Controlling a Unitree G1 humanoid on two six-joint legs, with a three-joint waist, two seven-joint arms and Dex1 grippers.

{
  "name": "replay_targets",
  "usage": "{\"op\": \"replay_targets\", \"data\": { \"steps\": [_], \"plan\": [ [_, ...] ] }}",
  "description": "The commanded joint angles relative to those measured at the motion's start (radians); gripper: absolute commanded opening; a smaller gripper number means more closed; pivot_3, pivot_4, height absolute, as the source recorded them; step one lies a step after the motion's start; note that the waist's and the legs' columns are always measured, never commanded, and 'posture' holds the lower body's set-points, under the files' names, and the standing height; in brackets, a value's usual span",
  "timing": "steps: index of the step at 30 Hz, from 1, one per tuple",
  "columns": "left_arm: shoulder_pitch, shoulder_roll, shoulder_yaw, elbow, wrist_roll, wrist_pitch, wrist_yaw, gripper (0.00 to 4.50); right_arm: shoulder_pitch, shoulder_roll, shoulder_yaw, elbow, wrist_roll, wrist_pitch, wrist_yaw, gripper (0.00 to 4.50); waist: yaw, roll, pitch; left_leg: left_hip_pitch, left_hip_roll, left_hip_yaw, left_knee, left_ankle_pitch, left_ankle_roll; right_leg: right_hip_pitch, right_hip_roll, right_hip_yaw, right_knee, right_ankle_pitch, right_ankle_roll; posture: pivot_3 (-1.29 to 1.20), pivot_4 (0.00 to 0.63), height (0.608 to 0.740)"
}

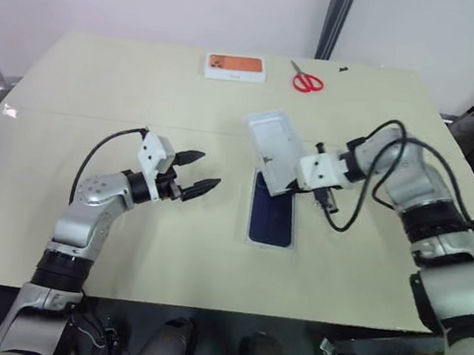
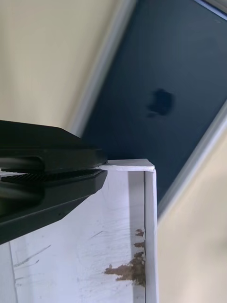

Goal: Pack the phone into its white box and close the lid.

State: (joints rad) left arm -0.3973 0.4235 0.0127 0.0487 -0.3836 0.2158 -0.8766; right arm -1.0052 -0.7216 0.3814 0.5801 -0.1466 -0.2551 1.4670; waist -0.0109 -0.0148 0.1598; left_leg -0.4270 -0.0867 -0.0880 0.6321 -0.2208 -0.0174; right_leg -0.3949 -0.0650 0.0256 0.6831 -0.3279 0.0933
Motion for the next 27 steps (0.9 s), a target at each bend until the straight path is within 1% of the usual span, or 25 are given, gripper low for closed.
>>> {"op": "replay_targets", "data": {
  "steps": [1,3,6,8,10,13,15,20,21,23,27],
  "plan": [
    [-0.003,-0.003,0.013,-0.044,-0.021,0.004,0.004,3.93,0.049,-0.082,-0.076,-0.129,0.062,0.1,0.037,0.05,0.0,0.0,0.0,0.0,0.0,0.0,0.0,0.0,0.0,0.0,0.0,0.0,0.0,0.0,0.0,0.0,0.15,0.734],
    [-0.002,-0.002,0.019,-0.047,-0.026,0.008,0.006,3.93,0.12,-0.145,-0.109,-0.223,0.096,0.17,0.063,0.05,0.0,0.0,0.0,0.0,0.0,0.0,0.0,0.0,0.0,0.0,0.0,0.0,0.0,0.0,0.0,0.0,0.15,0.734],
    [0.0,0.005,0.026,-0.045,-0.029,0.008,0.002,3.93,0.276,-0.26,-0.168,-0.427,0.171,0.298,0.113,0.05,0.003,0.0,0.0,0.0,0.0,0.0,0.0,0.0,0.0,0.0,0.0,0.0,-0.001,0.0,0.0,0.0,0.15,0.734],
    [0.002,0.009,0.029,-0.041,-0.032,0.01,-0.002,3.93,0.39,-0.342,-0.218,-0.532,0.195,0.331,0.116,0.05,0.002,0.001,0.0,0.0,0.0,0.0,0.0,-0.002,0.003,0.0,0.0,0.0,-0.001,0.0,0.0,0.0,0.15,0.734],
    [0.0,0.008,0.027,-0.034,-0.036,0.012,-0.005,3.93,0.511,-0.417,-0.267,-0.596,0.203,0.313,0.106,0.05,0.002,0.001,0.0,0.0,0.0,0.0,0.0,-0.003,0.005,0.001,0.0,0.0,0.0,0.0,0.0,0.0,0.15,0.734],
    [-0.006,0.005,0.015,-0.023,-0.028,0.003,-0.012,3.93,0.641,-0.469,-0.335,-0.687,0.264,0.361,0.102,0.05,0.0,0.001,0.0,0.001,0.0,0.0,0.0,-0.004,0.007,0.002,0.0,0.0,-0.001,0.0,0.0,0.0,0.15,0.734],
    [-0.012,0.002,0.01,-0.021,-0.028,0.005,-0.015,3.93,0.712,-0.494,-0.368,-0.745,0.278,0.384,0.09,0.05,-0.001,0.001,0.0,0.001,0.001,0.0,0.0,-0.004,0.007,0.002,0.0,0.0,-0.001,0.0,0.0,0.0,0.15,0.734],
    [-0.026,0.001,0.009,-0.013,-0.024,0.006,-0.018,3.93,0.859,-0.511,-0.443,-0.818,0.283,0.406,0.031,0.05,0.004,0.001,0.0,0.001,0.001,0.0,0.001,-0.004,0.007,0.003,0.0,0.0,-0.001,0.0,0.0,0.0,0.15,0.734],
    [-0.027,0.002,0.009,-0.012,-0.024,0.009,-0.018,3.93,0.876,-0.511,-0.454,-0.826,0.289,0.426,0.019,0.31,0.005,0.001,0.0,0.001,0.001,0.0,0.001,-0.004,0.007,0.003,0.0,0.0,-0.001,0.0,0.0,0.0,0.15,0.734],
    [-0.023,0.006,0.007,-0.011,-0.021,0.008,-0.02,3.93,0.907,-0.527,-0.472,-0.845,0.294,0.443,0.018,0.95,0.008,0.001,0.0,0.001,0.001,0.0,0.002,-0.005,0.008,0.004,0.0,0.0,-0.001,0.0,0.0,0.0,0.15,0.734],
    [-0.019,0.004,0.006,-0.014,-0.022,0.011,-0.018,3.93,0.892,-0.554,-0.484,-0.859,0.315,0.498,0.012,2.97,0.013,0.001,0.0,0.001,0.001,0.0,0.002,-0.005,0.008,0.003,0.0,0.0,-0.001,0.0,0.0,0.0,0.15,0.734]
  ]
}}
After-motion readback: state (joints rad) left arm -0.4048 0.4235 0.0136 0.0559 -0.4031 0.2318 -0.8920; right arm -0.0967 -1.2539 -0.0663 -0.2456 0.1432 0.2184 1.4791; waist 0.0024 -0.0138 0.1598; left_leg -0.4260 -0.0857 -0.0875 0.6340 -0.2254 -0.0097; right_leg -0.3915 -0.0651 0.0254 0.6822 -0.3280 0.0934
